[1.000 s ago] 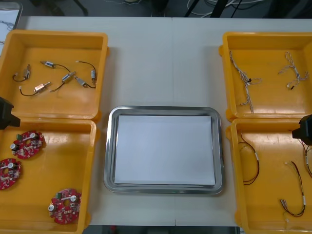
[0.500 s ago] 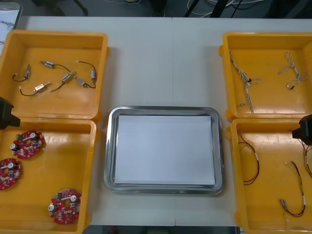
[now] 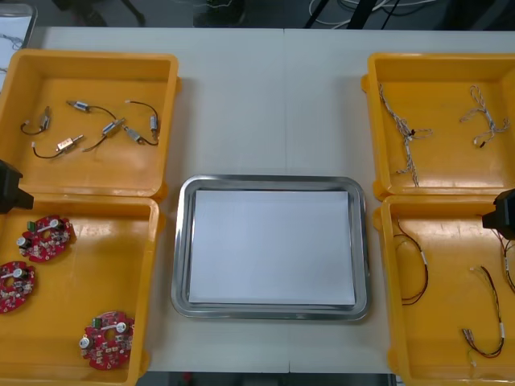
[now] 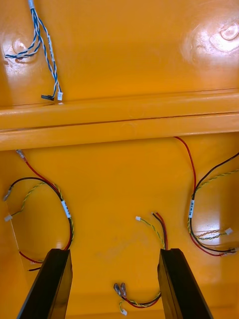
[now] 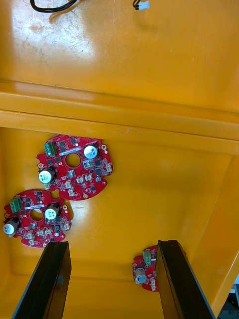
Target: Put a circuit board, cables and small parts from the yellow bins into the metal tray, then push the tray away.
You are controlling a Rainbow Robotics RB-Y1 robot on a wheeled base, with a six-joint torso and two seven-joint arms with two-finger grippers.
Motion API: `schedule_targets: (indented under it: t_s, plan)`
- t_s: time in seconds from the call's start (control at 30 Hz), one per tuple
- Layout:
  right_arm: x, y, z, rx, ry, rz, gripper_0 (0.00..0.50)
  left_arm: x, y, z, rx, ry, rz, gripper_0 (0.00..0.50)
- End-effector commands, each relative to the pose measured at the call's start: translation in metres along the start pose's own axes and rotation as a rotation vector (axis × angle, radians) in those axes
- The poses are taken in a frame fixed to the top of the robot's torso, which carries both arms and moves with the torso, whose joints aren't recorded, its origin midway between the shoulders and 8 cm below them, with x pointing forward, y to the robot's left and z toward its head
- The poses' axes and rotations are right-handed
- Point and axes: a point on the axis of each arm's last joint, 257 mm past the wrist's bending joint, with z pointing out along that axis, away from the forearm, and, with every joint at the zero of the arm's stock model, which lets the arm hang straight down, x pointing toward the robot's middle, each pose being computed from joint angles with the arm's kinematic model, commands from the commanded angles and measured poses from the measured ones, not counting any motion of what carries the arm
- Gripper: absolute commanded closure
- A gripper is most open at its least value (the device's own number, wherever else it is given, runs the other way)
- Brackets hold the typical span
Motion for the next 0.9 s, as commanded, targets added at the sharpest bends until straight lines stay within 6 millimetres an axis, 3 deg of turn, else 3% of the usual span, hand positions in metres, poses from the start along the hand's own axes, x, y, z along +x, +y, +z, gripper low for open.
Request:
schedule_targets:
  t_s: [0.03, 0.9]
  plan:
    - [-0.0049, -0.0145, -0.0136, 0.040, -0.028, -0.039, 0.000, -0.0056, 0.0162, -0.0140, -0.055, -0.031, 0.024, 0.000]
    - [0.0002, -0.0154, -0.0090, 0.038, -0.008, -0.034, 0.000, -0.0056, 0.0162, -0.0140, -0.055, -0.031, 0.024, 0.000]
